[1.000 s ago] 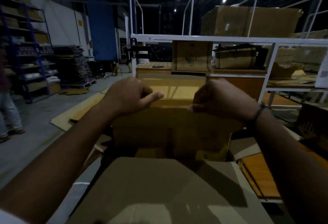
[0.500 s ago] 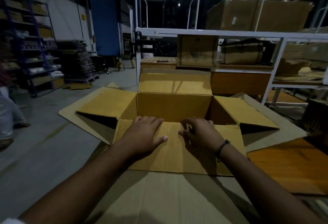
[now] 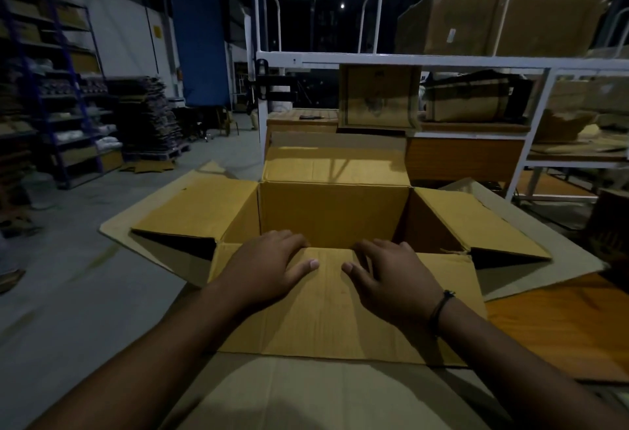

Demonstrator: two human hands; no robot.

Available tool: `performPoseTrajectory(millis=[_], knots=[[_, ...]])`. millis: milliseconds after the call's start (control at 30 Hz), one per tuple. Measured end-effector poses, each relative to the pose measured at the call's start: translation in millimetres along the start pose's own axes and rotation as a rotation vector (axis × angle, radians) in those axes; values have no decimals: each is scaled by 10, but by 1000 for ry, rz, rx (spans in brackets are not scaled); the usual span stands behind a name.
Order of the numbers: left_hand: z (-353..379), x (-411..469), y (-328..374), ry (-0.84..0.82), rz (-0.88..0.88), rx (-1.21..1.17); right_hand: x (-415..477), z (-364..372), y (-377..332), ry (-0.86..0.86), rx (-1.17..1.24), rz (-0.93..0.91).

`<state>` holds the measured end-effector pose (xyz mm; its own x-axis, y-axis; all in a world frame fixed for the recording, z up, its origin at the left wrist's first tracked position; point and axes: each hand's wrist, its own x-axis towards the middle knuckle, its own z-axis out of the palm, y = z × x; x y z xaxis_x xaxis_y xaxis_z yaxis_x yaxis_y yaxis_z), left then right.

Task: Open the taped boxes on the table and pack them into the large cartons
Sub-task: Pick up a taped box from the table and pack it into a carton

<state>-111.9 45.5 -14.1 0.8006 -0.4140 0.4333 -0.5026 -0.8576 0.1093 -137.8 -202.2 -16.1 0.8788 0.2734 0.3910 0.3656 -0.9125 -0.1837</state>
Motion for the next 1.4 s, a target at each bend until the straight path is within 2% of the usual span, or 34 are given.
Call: performPoseTrajectory(millis=[167, 500, 733, 933, 1033, 1167, 1400], knots=[[249, -50, -31, 173, 23, -8, -27, 224, 43, 145, -147, -49], [392, -18, 67, 319, -63, 26, -74, 313, 28, 253, -134, -44], [596, 13, 555, 317, -64, 22, -164, 479, -273, 276, -106, -80], [639, 19, 531, 393, -57, 48, -139, 522, -230, 320, -92, -99], [619, 23, 504, 377, -37, 13, -129, 499, -218, 351, -70, -96], [596, -68, 326, 339, -28, 28, -215, 470, -73, 391, -94, -37], [603, -154, 199, 381, -73, 65, -305, 458, 123, 455, -120, 54]])
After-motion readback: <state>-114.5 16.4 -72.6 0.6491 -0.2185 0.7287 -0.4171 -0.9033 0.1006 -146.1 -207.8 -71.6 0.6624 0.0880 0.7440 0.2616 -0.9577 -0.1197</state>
